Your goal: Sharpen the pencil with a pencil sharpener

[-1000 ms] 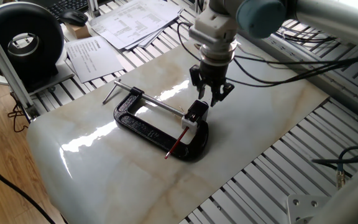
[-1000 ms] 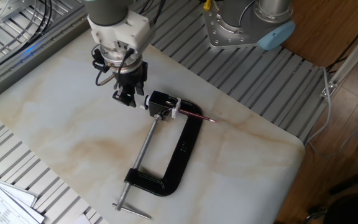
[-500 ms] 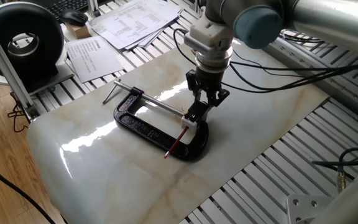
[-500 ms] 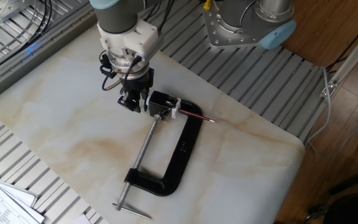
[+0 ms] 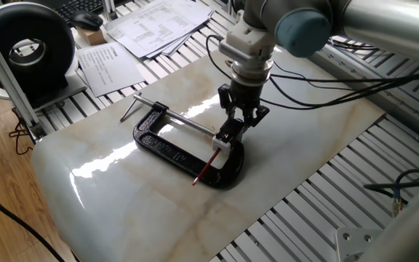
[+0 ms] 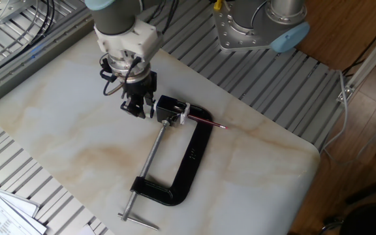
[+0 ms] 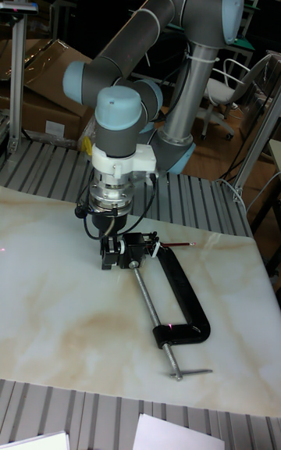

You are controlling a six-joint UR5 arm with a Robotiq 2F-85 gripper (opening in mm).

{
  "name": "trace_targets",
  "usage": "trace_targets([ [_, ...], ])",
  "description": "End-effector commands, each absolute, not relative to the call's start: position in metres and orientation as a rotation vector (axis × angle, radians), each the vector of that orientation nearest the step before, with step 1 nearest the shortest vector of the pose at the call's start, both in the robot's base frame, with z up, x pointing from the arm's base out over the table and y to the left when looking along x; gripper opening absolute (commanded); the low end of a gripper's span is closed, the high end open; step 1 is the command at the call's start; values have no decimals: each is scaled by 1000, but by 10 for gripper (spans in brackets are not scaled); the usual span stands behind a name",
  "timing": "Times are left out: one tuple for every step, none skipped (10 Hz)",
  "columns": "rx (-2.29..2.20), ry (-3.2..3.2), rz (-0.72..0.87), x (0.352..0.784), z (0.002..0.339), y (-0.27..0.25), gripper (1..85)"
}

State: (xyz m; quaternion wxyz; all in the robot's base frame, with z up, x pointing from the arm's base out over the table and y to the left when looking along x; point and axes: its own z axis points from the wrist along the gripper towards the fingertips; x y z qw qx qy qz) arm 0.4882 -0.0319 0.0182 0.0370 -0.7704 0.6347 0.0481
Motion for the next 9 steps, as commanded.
trace_targets([
  [-2380, 1931, 127, 495, 32, -43, 387],
  [-2377, 1935, 136, 496, 34, -41, 387],
  [-2372, 1936, 140, 496, 34, -40, 387],
  [-2368, 1939, 145, 495, 34, -39, 387],
  [-2368, 1939, 144, 495, 34, -39, 387],
  [-2365, 1943, 139, 496, 33, -37, 387],
  [-2360, 1945, 139, 496, 31, -34, 387],
  [-2356, 1946, 137, 497, 27, -29, 387],
  [-2355, 1945, 138, 498, 24, -26, 387],
])
